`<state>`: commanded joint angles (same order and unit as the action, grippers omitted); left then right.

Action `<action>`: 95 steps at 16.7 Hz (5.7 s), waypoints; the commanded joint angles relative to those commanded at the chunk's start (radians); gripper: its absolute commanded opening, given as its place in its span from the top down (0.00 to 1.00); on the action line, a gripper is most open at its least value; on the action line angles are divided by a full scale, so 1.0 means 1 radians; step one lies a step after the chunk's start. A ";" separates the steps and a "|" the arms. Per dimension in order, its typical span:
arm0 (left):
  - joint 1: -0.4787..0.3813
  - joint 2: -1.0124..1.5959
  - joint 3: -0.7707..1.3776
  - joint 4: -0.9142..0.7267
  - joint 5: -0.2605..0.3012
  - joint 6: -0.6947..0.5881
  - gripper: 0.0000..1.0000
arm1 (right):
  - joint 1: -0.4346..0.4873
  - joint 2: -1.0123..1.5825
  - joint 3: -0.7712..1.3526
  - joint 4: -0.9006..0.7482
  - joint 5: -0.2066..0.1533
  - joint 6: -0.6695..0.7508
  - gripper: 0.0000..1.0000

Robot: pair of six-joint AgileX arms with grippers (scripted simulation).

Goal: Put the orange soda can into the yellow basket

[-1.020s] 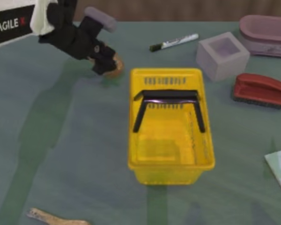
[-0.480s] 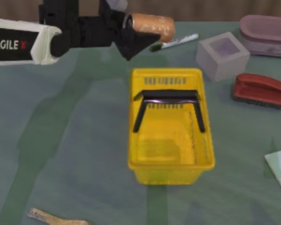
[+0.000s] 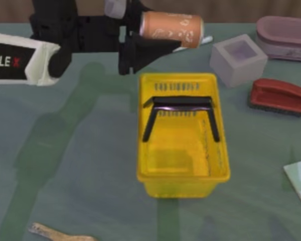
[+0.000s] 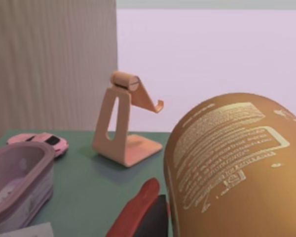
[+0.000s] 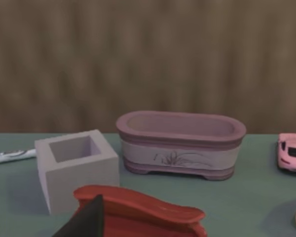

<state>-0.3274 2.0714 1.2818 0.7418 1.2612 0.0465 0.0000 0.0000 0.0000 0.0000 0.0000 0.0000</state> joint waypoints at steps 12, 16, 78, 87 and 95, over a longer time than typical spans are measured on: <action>0.018 0.155 -0.040 0.208 0.007 -0.003 1.00 | 0.000 0.000 0.000 0.000 0.000 0.000 0.00; 0.025 0.248 -0.071 0.330 0.007 -0.007 1.00 | 0.000 0.000 0.000 0.000 0.000 0.000 0.00; 0.347 -2.071 -1.282 -0.742 -1.261 -0.047 0.00 | 0.684 2.201 2.094 -1.464 0.003 -1.042 0.00; 0.347 -2.071 -1.282 -0.742 -1.261 -0.047 0.00 | 0.684 2.192 2.000 -1.379 0.003 -1.042 0.00; 0.347 -2.071 -1.282 -0.742 -1.261 -0.047 0.00 | 0.684 2.192 2.000 -1.379 0.003 -1.042 0.38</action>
<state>0.0200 0.0000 0.0000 0.0000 0.0000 0.0000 0.6844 2.1923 2.0002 -1.3787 0.0031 -1.0417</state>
